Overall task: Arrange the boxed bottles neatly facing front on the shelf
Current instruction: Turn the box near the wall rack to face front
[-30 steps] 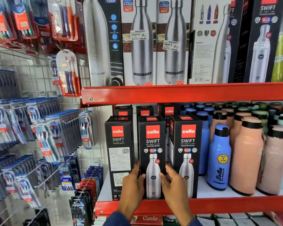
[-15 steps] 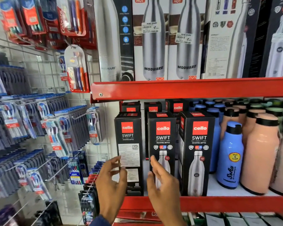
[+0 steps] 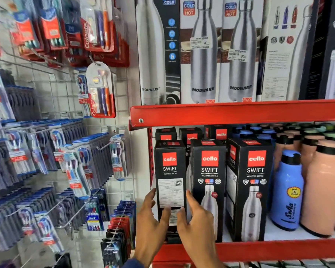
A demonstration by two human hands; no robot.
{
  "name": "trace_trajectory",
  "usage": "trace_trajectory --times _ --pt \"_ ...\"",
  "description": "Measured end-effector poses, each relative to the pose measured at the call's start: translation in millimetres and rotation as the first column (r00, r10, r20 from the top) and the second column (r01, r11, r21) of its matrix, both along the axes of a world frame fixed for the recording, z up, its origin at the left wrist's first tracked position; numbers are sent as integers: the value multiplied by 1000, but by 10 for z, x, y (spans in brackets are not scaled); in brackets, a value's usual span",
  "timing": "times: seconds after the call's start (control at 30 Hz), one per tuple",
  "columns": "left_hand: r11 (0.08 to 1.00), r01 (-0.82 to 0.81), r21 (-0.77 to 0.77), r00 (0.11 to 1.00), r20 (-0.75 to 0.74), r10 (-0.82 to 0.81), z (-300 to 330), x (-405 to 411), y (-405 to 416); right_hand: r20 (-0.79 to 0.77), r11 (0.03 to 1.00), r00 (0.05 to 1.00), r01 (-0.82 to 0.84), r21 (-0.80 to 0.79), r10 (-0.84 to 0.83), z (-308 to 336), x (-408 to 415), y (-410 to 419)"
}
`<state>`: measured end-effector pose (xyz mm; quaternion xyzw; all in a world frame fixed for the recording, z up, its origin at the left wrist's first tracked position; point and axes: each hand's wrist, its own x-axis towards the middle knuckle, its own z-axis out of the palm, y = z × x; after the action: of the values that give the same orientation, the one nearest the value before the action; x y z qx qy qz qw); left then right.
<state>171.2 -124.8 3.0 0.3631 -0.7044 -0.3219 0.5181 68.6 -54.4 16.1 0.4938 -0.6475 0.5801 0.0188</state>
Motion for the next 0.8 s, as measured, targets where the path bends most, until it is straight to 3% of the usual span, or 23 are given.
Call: trace_trajectory --times 0.37,0.67,0.8 --pt "996 70 -46 996 -56 -73 27 108 38 210 993 974 -62 -105 83 2 75 54" --pt "998 3 -55 995 -94 -9 196 299 32 159 929 926 -309 -204 343 231 165 179" --pt "996 86 -37 982 -163 -91 269 438 35 136 928 933 -298 -223 333 250 14 172"
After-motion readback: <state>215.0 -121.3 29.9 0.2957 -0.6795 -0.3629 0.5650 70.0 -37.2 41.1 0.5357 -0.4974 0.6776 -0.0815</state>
